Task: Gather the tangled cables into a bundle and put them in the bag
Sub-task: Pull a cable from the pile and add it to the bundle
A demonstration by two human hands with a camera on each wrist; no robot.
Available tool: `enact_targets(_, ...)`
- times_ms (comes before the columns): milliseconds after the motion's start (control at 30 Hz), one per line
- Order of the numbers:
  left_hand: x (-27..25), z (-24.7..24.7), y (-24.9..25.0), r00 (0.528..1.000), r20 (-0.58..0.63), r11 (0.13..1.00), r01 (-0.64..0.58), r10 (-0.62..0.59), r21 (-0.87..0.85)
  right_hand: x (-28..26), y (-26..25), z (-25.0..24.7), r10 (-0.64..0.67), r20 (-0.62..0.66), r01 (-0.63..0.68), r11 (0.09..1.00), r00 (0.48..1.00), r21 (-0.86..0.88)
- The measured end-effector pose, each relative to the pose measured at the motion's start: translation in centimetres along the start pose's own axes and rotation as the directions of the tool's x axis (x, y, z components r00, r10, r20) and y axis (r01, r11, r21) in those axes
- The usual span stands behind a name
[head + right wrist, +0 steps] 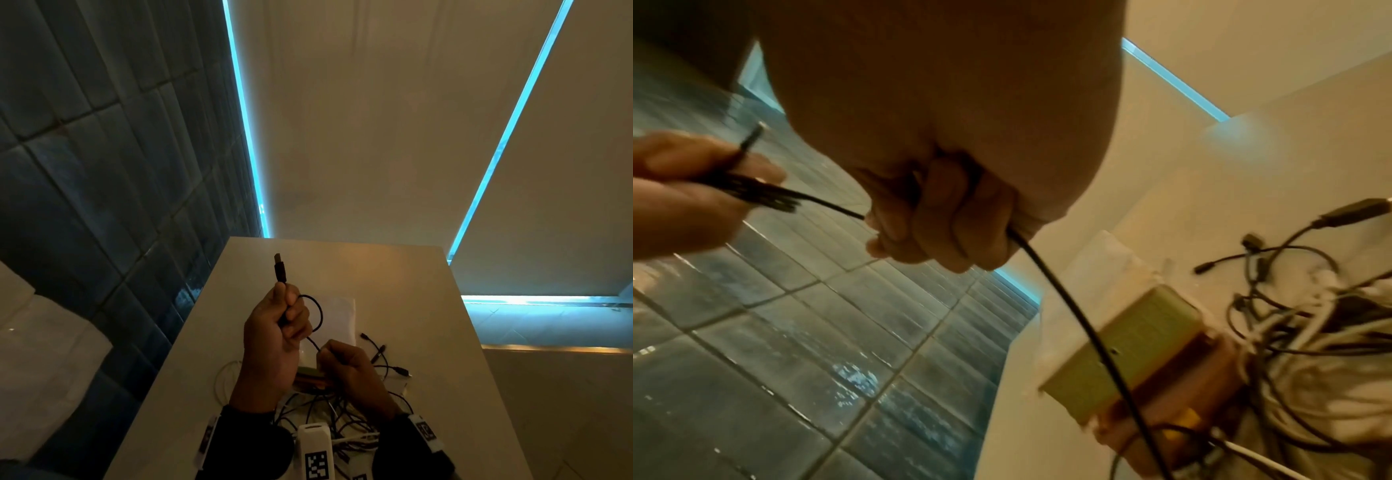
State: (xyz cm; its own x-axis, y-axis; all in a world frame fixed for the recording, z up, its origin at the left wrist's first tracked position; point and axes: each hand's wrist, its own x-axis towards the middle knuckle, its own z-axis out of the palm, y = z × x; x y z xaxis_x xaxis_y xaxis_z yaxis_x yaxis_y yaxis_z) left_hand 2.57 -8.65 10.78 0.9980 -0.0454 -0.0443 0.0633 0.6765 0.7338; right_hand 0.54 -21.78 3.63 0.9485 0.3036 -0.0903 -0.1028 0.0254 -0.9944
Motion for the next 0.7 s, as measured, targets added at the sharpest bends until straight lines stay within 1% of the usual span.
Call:
enact_targets(167,-0.1,0.0,0.1,1.0,-0.002,1.0,-0.002,0.002,0.015,0.1,1.8,-0.1,-0.011,-0.037,0.01,1.0,0.999,-0.025)
enact_targets(233,-0.2,0.1,0.4,1.0,-0.001,1.0,-0.015,0.015,0.022,0.5,3.0,-0.4,-0.008,-0.076,0.004,0.999,0.997,-0.053)
enact_targets(300,-0.2,0.0,0.7,0.999,-0.004,0.999,-0.032,0.032,0.035,0.9,5.3,-0.8,-0.014,-0.139,-0.01,0.986,0.99,-0.165)
enact_targets(367,-0.2,0.0,0.8,0.999,-0.015,0.998,-0.034,0.035,0.062,0.9,7.9,-1.4,0.005,-0.156,-0.048,0.961,0.988,-0.273)
enact_targets(433,-0.2,-0.1,0.8,0.999,-0.04,0.994,-0.022,0.027,0.108,0.9,9.4,-1.9,0.03,-0.164,-0.079,0.95,0.986,-0.304)
enact_targets(467,-0.2,-0.1,0.8,0.998,-0.056,0.99,-0.012,0.02,0.141,0.9,9.3,-2.0,0.019,-0.195,-0.079,0.949,0.981,-0.306)
enact_targets(533,0.0,-0.2,0.8,0.996,-0.087,0.979,0.013,0.004,0.201,1.4,8.1,-2.2,-0.006,-0.296,-0.082,0.956,0.955,-0.282)
enact_targets(600,0.2,-0.4,0.7,0.994,-0.112,0.969,0.043,-0.016,0.245,1.8,5.8,-2.3,-0.028,-0.387,-0.056,0.977,0.922,-0.205)
enact_targets(633,0.2,-0.4,0.6,0.992,-0.127,0.962,0.061,-0.028,0.266,1.9,4.5,-2.3,-0.044,-0.403,-0.021,0.988,0.914,-0.156)
enact_targets(700,0.4,-0.5,0.3,0.985,-0.163,0.944,0.101,-0.051,0.315,1.9,1.6,-1.8,-0.102,-0.39,0.075,0.994,0.915,-0.084)
